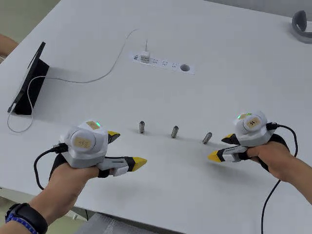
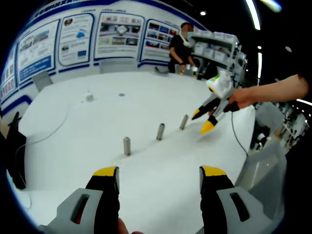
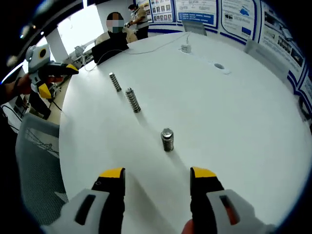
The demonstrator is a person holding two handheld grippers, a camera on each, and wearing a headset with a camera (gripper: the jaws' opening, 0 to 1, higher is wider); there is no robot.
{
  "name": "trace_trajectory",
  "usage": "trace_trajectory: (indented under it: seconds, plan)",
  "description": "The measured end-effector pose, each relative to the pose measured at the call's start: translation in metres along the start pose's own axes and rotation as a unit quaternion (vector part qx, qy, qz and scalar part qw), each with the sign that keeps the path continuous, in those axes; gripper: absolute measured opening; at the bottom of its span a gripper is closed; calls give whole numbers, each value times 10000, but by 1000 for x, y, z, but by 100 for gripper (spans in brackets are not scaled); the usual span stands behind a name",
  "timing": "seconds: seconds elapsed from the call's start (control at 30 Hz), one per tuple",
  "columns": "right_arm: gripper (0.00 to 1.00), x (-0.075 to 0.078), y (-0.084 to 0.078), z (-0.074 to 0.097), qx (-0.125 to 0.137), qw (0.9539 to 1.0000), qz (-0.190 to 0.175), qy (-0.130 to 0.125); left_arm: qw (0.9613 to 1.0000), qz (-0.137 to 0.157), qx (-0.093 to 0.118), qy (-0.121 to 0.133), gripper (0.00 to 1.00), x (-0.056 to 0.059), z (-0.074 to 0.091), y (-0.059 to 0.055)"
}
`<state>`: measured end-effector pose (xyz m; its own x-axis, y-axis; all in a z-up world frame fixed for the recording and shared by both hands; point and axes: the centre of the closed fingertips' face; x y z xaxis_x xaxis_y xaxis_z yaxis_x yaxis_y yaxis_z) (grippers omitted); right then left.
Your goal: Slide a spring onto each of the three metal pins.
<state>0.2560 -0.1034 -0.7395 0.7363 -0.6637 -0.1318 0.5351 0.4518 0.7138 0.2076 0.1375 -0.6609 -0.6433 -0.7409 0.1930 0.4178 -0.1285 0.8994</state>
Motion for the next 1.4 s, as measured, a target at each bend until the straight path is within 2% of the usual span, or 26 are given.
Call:
trace_trajectory:
  seconds: [0.07, 0.27, 0.5, 0.57, 0.73, 0.87, 0.97, 1.13, 1.33, 1.4]
  plan:
    - [56, 0, -3, 1, 129, 9996, -214, -98, 10000, -41, -20, -16, 68, -2, 3, 0]
    - [60, -7, -12, 4, 349, 9982, -384, -309, 10000, -61, -47, -43, 68, -7, 8, -1]
    - [62, -18, -13, 6, 618, 9948, -635, -502, 10000, -5, -1, -38, 67, -10, 11, -2]
    - [63, -20, -11, 6, 695, 9934, -708, -579, 10000, 18, 25, -30, 67, -12, 12, -2]
    - [67, -28, -2, 7, 1095, 9864, -978, -743, 10000, 46, 41, -18, 67, -16, 11, -2]
    - [68, -40, 3, 8, 1308, 9817, -1190, -701, 9999, 81, 67, 10, 68, -20, 10, -2]
    - [71, -48, 4, 11, 1380, 9804, -1216, -713, 9999, 110, 68, 12, 69, -22, 9, -3]
    - [81, -54, 9, 20, 1580, 9762, -1195, -881, 10000, 91, -11, 8, 71, -23, 10, -6]
    - [84, -58, 10, 28, 1739, 9711, -1281, -1012, 10000, 75, -43, -16, 74, -28, 8, -8]
    - [85, -60, 13, 31, 1772, 9707, -1251, -1032, 10000, 74, -42, -9, 75, -30, 8, -9]
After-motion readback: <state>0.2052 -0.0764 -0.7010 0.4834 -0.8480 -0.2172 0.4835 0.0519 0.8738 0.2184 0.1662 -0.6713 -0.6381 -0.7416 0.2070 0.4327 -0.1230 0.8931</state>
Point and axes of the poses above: the centre of the closed fingertips' face, and the gripper's own axes: z roughly backward along the fingers, x roughly to its right, y roughly out of its top, and after that the axes turned 12 degrees about x, right-handed
